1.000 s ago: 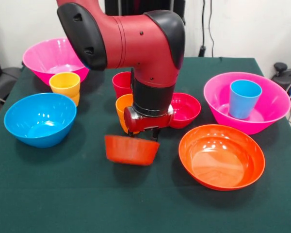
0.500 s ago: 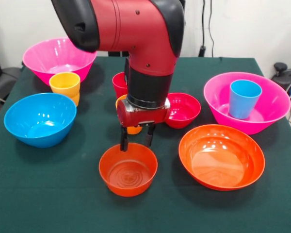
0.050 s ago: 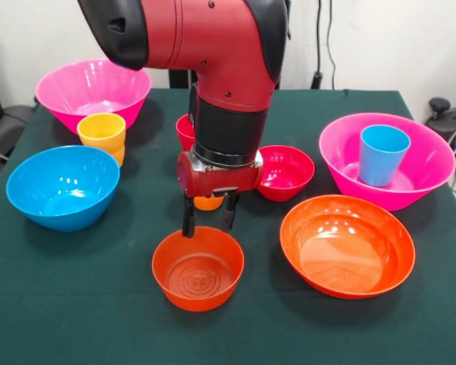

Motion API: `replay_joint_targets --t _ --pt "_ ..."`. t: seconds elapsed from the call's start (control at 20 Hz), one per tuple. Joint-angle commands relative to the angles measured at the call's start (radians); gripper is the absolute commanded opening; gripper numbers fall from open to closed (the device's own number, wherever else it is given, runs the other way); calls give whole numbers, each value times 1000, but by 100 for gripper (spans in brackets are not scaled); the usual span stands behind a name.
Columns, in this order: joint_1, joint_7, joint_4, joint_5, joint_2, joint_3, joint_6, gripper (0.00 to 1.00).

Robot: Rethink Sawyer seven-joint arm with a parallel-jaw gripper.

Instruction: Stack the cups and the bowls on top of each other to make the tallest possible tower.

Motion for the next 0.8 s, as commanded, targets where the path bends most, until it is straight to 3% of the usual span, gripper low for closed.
replay_joint_targets --t 0.05,0.45,0.8 --pt "-24 -405 -21 -37 92 102 -19 100" --pt "-58 -468 -8 -30 104 142 5 100" --pt "-58 -456 -14 -51 105 129 -7 100"
